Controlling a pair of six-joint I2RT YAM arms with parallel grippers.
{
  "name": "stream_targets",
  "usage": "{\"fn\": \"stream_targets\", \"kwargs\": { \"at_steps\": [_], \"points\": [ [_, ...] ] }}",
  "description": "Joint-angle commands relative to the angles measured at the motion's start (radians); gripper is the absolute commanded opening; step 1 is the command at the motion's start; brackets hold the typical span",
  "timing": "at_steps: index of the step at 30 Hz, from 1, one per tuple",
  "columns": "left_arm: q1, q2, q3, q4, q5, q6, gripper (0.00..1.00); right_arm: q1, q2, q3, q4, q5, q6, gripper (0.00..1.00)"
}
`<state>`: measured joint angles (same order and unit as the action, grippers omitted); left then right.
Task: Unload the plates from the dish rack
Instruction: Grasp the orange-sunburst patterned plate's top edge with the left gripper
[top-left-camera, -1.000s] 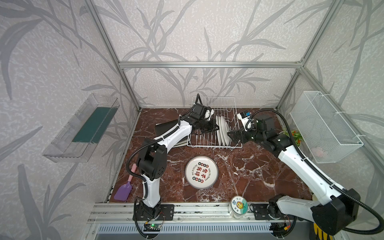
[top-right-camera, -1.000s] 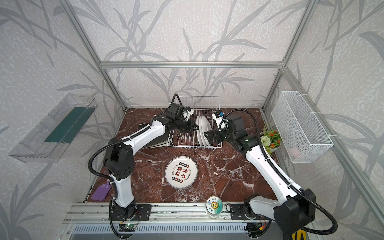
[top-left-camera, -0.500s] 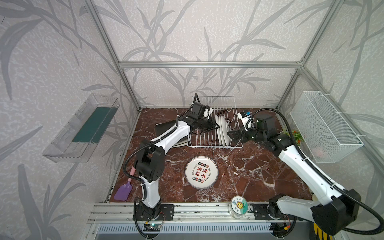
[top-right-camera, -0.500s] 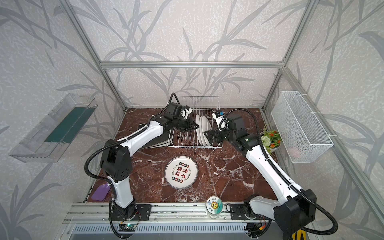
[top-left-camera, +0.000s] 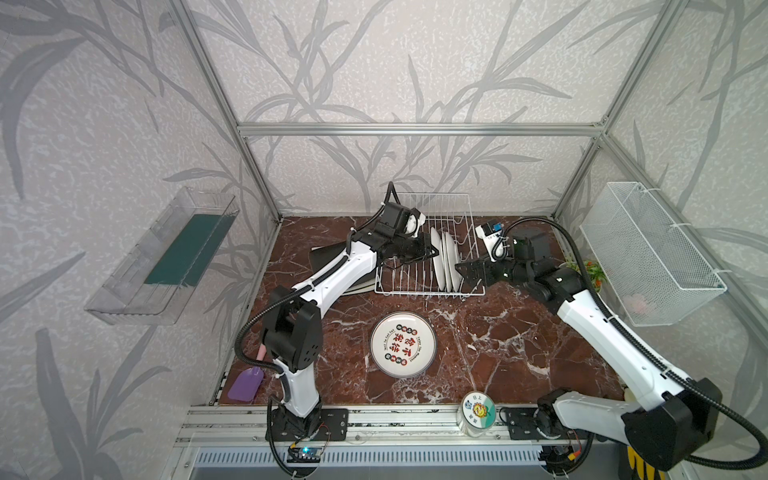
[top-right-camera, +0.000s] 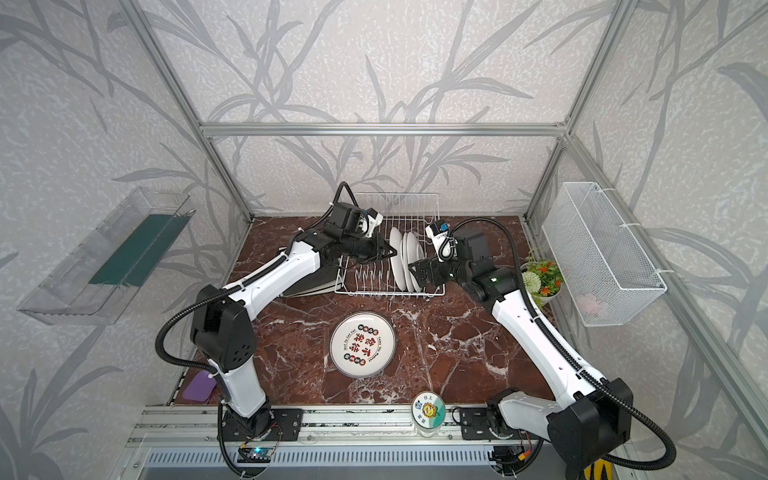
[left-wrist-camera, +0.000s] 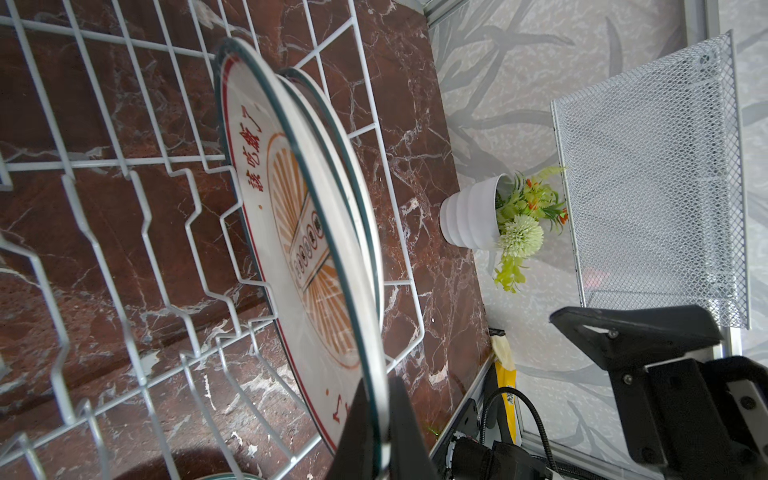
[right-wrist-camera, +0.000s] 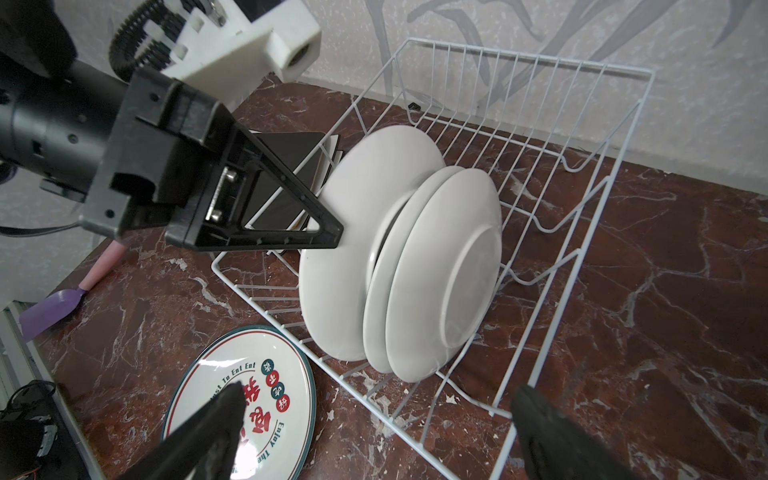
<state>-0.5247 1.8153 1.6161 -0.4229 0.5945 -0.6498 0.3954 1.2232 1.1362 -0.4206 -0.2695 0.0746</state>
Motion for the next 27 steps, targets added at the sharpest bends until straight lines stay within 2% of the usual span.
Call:
{"fn": "stream_targets", "kwargs": {
  "at_steps": [1, 13, 27],
  "points": [
    [0.004, -0.066, 0.045, -0.019, -0.041, 0.017, 0.00, -0.003, -0.019, 0.043, -0.020, 0.002, 0.004, 0.99],
    [0.005, -0.124, 0.053, -0.042, -0.094, 0.042, 0.00, -0.003, -0.027, 0.065, -0.045, 0.021, 0.059, 0.99],
    [0.005, -0.175, 0.055, -0.074, -0.148, 0.082, 0.00, -0.006, -0.059, 0.040, -0.029, 0.061, 0.043, 0.99]
  ]
}}
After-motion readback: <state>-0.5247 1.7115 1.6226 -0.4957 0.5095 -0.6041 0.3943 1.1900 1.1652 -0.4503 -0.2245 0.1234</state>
